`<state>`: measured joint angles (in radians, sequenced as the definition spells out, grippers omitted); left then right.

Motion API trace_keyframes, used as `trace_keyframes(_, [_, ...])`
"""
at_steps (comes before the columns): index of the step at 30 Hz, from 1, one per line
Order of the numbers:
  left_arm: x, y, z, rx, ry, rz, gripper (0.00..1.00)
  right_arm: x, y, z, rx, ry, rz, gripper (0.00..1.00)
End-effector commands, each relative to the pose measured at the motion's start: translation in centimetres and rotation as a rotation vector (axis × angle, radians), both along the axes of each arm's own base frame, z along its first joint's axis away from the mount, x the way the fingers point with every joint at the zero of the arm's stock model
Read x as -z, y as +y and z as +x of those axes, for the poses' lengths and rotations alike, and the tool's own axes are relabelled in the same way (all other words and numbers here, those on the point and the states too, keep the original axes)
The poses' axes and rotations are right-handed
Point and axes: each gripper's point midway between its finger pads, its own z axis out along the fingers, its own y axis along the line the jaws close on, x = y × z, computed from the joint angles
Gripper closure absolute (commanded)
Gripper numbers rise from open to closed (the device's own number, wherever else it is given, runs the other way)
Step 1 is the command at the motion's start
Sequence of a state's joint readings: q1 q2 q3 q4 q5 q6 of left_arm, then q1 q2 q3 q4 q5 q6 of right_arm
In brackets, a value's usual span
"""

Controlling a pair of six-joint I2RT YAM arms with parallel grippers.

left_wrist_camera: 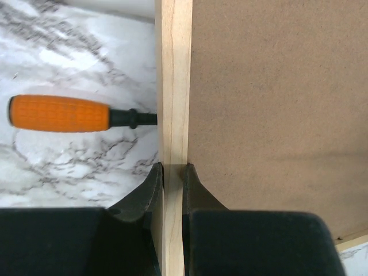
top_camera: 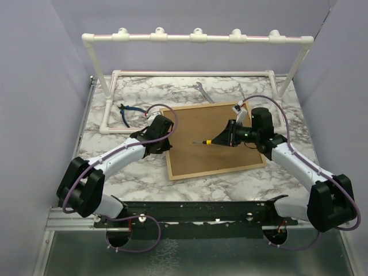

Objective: Take the photo out of the frame
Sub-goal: Adjust the photo frame at the center of the board.

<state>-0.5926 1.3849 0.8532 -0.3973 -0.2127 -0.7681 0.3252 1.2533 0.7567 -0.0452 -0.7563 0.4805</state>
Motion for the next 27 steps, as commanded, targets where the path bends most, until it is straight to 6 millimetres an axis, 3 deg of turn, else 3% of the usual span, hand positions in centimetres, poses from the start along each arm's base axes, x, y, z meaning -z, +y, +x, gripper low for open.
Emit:
trace_keyframes(1, [-2.7, -3.5, 3.1, 0.099, -0.099, -0.033, 0.99, -0.6, -1.4, 1.0, 0.088, -0.038, -0.068, 0.99])
trace_keyframes(8, [-1.4, -5.1, 3.4, 0.181, -0.083, -0.039, 0.98, 0.5, -2.1, 0.6, 0.092, -0.037, -0.112, 0.99])
trace_keyframes(14, [0.9, -5.9, 2.9, 0.133, -0.034, -0.101, 0.98, 2.3, -0.6, -0.5, -0.002, 0.022, -0.003, 0.99])
trace_keyframes(19, [1.3, -7.9, 2.7, 0.155, -0.047, -0.171, 0.98, 3.9, -0.1, -0.7, -0.029, 0.067, 0.035, 1.0])
trace_keyframes(27, [1.4, -10.8, 3.0, 0.188, -0.046, -0.193, 0.98, 4.9, -1.0, -0.6, 0.003, 0.068, -0.022, 1.0])
